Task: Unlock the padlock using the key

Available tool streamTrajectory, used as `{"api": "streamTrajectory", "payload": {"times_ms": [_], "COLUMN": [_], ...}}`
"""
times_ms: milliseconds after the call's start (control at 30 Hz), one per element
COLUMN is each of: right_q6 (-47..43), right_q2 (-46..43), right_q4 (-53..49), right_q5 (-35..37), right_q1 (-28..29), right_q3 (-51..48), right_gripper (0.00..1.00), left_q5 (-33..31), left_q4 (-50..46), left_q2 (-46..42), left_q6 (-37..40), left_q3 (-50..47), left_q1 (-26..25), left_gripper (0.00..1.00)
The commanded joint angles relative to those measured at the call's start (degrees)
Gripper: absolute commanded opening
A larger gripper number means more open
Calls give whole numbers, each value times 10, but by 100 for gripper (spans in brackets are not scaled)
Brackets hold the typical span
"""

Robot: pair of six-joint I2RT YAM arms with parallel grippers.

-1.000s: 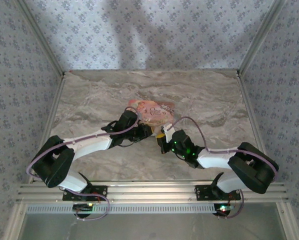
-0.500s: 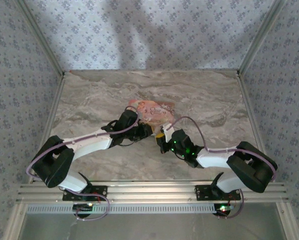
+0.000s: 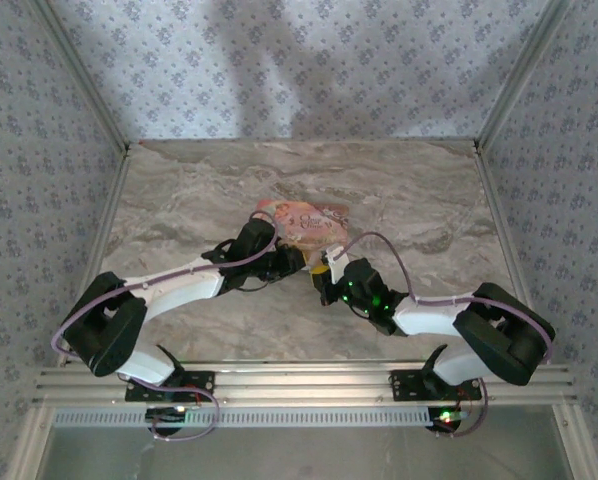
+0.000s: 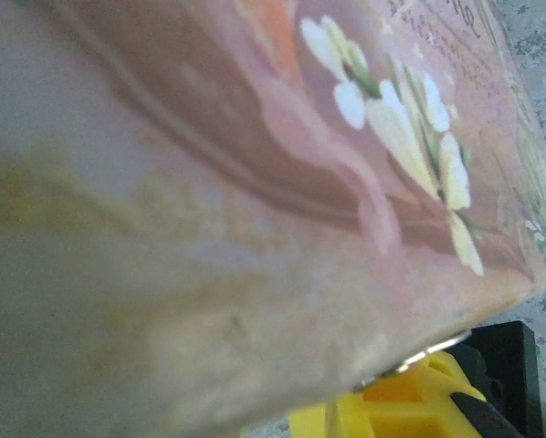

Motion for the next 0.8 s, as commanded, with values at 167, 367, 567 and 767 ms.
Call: {"api": "streamTrajectory", "payload": {"times_ms": [167,367,567,767], "right_q6": [-13,-16,-18,-19], "right_q2": [-12,-15,-16,-16], "right_q4": [57,56,56,55], "right_q5": [11,12,4,5], "right_q1": [-2,-1,0,2], "right_q3": [-6,-16,-21,-21], "right_gripper": [0,0,0,0], "left_q5": [21,18,16,17], "left_q4": [7,5,4,3], "left_q2": [-21,-24,-24,-24], "left_q6": [-19,-25,-29,-29], "left_q3": [22,21,23,23], "left_q1": [-8,-9,-8,-8], "left_gripper": [23,23,23,23]}}
